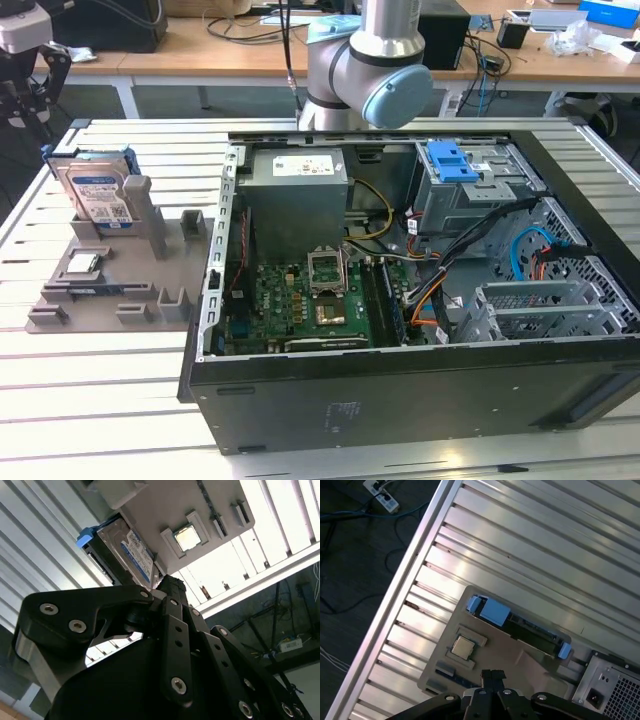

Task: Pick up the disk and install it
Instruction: 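Pick up the disk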

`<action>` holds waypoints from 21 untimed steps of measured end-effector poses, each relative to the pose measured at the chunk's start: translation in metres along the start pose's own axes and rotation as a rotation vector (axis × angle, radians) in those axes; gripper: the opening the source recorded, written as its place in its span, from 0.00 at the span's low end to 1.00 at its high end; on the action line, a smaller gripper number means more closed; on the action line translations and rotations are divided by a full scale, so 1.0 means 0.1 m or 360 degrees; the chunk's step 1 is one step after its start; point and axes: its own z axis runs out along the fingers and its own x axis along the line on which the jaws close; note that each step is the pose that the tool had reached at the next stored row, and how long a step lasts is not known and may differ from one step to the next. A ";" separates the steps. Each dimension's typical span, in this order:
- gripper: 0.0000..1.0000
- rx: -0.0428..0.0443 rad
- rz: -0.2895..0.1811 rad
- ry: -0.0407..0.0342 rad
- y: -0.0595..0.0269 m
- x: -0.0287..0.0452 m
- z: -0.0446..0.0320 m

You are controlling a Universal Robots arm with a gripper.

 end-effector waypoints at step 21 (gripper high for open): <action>0.11 -0.0006 -0.0231 0.0000 0.000 0.000 0.000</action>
